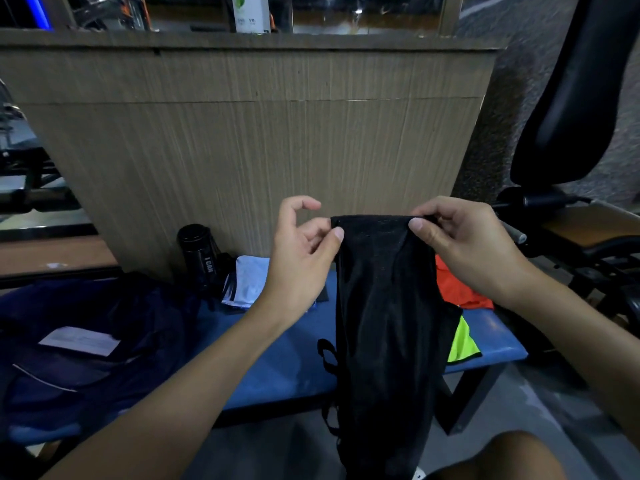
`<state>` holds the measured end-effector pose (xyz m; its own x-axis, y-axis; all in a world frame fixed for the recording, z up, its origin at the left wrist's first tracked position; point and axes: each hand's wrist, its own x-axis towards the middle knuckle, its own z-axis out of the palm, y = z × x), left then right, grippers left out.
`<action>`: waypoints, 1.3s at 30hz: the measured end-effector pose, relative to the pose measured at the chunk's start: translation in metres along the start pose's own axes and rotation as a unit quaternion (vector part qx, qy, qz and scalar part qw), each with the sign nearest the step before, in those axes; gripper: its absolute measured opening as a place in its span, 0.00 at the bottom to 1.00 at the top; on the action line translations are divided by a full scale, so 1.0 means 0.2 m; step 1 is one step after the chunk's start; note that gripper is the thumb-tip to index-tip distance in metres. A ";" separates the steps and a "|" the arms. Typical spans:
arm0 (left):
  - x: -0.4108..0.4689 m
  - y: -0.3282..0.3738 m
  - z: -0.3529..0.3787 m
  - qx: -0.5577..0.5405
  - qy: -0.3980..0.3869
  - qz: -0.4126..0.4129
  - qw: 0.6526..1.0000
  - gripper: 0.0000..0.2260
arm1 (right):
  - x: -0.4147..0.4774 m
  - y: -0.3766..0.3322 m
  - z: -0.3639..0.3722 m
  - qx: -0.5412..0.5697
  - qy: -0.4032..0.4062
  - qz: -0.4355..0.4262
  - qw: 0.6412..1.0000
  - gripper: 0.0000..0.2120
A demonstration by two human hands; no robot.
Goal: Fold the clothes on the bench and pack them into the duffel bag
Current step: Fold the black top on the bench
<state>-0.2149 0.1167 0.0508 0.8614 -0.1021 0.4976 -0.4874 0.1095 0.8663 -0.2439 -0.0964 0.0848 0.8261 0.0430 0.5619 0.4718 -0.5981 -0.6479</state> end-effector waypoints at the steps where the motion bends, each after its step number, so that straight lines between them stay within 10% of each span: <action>1: 0.01 0.01 0.01 0.001 0.000 0.003 1.000 0.15 | 0.00 0.00 -0.01 -0.011 -0.002 -0.003 1.000 0.06; 7: 0.01 0.04 0.04 0.004 -0.088 0.022 0.996 0.15 | 0.02 -0.06 -0.04 -0.236 -0.078 -0.073 0.966 0.20; 39: -0.09 -0.31 -0.04 0.074 -0.104 -0.101 0.987 0.20 | 0.20 -0.11 0.04 -0.236 -0.020 -0.088 0.967 0.14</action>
<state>-0.1998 0.1194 -0.0125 0.9024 -0.3102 0.2990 -0.3376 -0.0781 0.9380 -0.2192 -0.0747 0.1163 0.7617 0.2035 0.6151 0.4209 -0.8772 -0.2311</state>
